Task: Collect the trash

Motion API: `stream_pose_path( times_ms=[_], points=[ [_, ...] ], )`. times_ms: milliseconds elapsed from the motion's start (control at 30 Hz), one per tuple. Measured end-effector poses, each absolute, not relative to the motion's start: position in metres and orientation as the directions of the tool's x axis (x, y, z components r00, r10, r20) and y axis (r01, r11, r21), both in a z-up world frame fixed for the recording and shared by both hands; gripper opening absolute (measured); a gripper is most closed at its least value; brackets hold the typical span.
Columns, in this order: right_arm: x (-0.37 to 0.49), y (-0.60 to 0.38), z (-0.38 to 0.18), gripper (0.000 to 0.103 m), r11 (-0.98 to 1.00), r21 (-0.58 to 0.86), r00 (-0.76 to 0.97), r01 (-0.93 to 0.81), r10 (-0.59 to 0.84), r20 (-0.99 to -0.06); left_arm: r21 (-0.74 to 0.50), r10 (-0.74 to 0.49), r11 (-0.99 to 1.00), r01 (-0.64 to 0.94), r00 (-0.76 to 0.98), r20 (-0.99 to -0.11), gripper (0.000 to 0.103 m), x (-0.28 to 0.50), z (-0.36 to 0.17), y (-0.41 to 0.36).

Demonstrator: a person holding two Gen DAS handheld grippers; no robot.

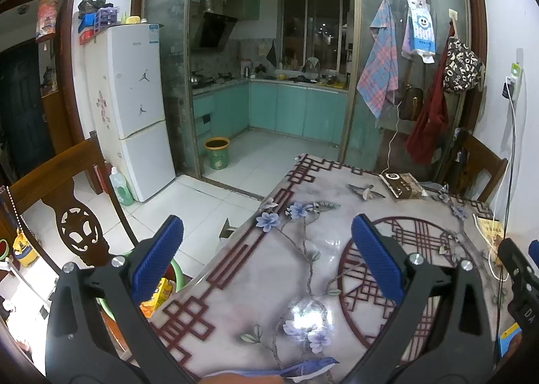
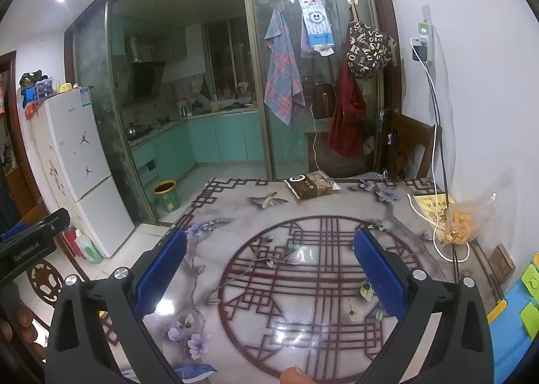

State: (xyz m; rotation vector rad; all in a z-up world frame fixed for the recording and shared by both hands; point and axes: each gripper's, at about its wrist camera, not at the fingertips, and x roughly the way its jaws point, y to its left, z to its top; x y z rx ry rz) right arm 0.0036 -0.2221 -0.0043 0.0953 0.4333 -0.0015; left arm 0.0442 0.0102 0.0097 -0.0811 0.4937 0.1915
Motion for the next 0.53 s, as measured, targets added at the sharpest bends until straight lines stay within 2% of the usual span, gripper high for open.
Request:
stream_pose_path(
  times_ms=[267,400,533],
  points=[
    [0.018,-0.229,-0.011,0.096,0.994,0.104,0.892,0.04,0.011,-0.452,0.001,0.156,0.984,-0.179,0.853,-0.498,0.098,0.066,-0.001,-0.003],
    [0.034,-0.239,-0.023,0.096,0.992,0.106,0.87,0.066,-0.005,-0.492,0.02,0.146,0.987,-0.161,0.824,-0.548,0.098,0.089,-0.02,-0.009],
    [0.053,-0.265,-0.058,0.096,0.987,0.09,0.817,0.133,-0.057,-0.574,0.049,0.121,0.992,-0.115,0.783,-0.61,0.098,0.12,-0.064,-0.014]
  ],
)
